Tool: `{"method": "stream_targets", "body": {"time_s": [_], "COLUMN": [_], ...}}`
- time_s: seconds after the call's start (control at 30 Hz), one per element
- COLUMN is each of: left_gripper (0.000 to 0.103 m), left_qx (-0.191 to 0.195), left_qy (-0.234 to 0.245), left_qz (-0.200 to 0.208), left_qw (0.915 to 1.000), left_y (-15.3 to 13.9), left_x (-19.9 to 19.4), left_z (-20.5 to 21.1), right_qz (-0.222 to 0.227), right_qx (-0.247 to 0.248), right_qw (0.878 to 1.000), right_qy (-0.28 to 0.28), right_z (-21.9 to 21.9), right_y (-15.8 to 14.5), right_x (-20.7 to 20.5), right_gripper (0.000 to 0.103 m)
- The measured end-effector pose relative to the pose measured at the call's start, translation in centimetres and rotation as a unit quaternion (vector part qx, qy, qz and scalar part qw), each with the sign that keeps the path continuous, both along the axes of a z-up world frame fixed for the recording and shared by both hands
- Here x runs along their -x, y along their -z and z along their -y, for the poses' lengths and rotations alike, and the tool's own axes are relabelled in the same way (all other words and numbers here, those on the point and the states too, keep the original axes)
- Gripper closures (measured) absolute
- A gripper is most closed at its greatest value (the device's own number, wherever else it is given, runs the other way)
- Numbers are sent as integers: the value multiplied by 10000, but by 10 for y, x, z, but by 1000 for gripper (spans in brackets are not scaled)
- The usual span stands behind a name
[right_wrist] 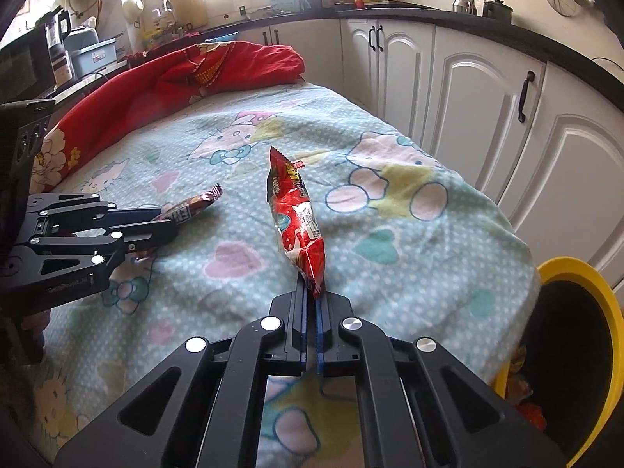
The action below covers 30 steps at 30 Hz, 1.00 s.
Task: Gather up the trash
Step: 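Grasp the chocolate bar with the left tool while the right tool grasps the red candy wrapper, then carry the chocolate bar and red wrapper over the yellow bin with both tools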
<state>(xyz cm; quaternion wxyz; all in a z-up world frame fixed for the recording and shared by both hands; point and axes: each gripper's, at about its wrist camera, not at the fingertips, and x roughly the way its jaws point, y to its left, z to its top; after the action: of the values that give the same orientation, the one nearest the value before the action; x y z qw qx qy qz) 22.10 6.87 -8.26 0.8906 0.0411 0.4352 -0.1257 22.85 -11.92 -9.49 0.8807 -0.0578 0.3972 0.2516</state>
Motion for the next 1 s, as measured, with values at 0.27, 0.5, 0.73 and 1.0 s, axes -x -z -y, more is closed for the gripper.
{"method": "stream_targets", "body": {"time_s": [0.27,0.5,0.73,1.0], "left_gripper": [88,88,88,88], "left_qx": [77,182,317,432], "left_qy": [124,279,514,835], "left_qz": [30,184,303,397], "left_qw": [9999,9993,9977,9948], "left_y": [-7,-20,-32,-41], "left_x": [3,-3,-11,-18], "left_z": [25,55,93,142], "right_qz": [97,208,318,392], "right_qx": [-100,-96,-68,-32], "right_qw": [9996,9984,9956,9907], "right_qy": [252,520,878,1301], "right_z": [37,74,120,168], "right_y": [-11,-24,-35,-40], "right_x": [13,19,25,36], "right_gripper": [100,100,100,100]}}
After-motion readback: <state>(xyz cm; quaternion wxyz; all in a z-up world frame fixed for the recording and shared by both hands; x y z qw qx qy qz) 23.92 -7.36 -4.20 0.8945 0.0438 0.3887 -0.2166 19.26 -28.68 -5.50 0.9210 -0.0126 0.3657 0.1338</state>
